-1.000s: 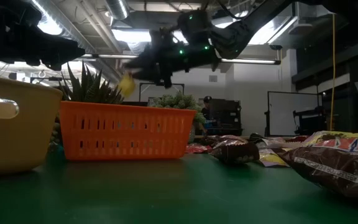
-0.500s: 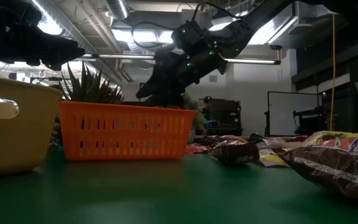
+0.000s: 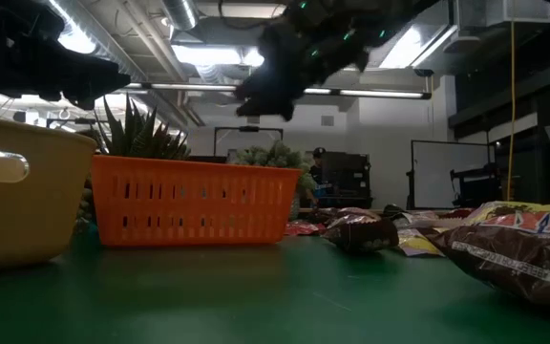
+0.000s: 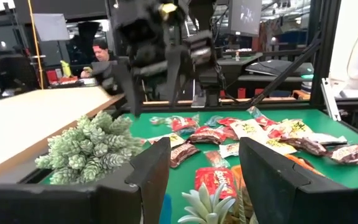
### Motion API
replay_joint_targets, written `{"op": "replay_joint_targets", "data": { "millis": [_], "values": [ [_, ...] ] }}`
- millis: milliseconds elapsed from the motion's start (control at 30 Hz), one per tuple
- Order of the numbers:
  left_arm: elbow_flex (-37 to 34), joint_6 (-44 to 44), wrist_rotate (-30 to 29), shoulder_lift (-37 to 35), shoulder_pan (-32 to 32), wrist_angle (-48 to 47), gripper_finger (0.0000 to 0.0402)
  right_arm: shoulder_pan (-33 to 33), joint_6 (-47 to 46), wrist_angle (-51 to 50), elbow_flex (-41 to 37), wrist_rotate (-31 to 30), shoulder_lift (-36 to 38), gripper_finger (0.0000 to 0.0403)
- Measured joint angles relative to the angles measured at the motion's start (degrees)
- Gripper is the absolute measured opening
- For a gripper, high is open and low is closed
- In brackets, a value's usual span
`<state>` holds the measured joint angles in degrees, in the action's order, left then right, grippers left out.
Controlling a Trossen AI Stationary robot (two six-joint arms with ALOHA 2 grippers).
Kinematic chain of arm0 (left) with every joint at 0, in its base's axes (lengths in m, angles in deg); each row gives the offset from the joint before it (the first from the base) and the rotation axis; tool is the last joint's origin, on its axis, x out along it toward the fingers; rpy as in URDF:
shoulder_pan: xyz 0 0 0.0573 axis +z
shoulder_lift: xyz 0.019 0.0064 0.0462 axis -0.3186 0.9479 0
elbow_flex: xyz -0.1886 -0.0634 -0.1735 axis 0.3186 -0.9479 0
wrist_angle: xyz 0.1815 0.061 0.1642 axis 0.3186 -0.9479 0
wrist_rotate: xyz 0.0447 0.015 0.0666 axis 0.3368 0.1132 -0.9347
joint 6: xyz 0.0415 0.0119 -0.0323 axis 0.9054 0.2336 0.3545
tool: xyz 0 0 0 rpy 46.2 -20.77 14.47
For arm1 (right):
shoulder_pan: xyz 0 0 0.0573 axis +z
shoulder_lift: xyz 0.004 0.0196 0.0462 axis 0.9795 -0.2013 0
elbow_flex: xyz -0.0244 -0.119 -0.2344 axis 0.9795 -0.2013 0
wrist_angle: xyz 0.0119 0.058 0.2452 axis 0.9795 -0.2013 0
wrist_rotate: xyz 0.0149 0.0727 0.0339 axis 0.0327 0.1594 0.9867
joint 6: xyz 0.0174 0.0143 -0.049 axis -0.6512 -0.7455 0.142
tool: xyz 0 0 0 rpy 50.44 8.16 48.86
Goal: Sort candy
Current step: Put the brown chocolate into the orange bin
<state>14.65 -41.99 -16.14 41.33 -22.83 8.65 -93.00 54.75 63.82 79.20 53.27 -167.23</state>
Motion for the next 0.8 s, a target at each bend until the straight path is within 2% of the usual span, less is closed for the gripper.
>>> {"op": "replay_joint_targets", "data": {
  "millis": [100, 200, 400, 533, 633, 800],
  "values": [
    [0.0, -1.2, 0.0, 0.0, 0.0, 0.0, 0.0179, 0.4, 1.2, -10.6, 0.0, -0.1, 4.4, 0.0221],
    [0.0, -1.2, 0.0, 0.0, 0.0, 0.0, 0.0179, 1.7, 1.2, -22.3, -0.1, -3.3, 8.3, 0.0221],
    [0.0, -2.1, 0.0, 0.0, 0.0, 0.0, 0.0179, 8.7, 0.7, -36.4, -2.0, -19.1, 11.8, 0.0221],
    [0.0, -4.1, 0.0, 0.0, 0.0, 0.0, 0.0179, 13.0, -1.1, -37.9, -6.0, -30.3, 11.8, 0.0221],
    [0.0, -4.2, 0.0, 0.0, 0.0, 0.0, 0.0179, 14.4, -1.2, -37.9, -10.1, -36.0, 11.8, 0.0221],
    [0.0, -4.2, 0.0, 0.0, 0.0, 0.0, 0.0179, 12.9, -5.3, -31.8, -16.5, -37.1, 11.8, 0.0221]
  ]
}}
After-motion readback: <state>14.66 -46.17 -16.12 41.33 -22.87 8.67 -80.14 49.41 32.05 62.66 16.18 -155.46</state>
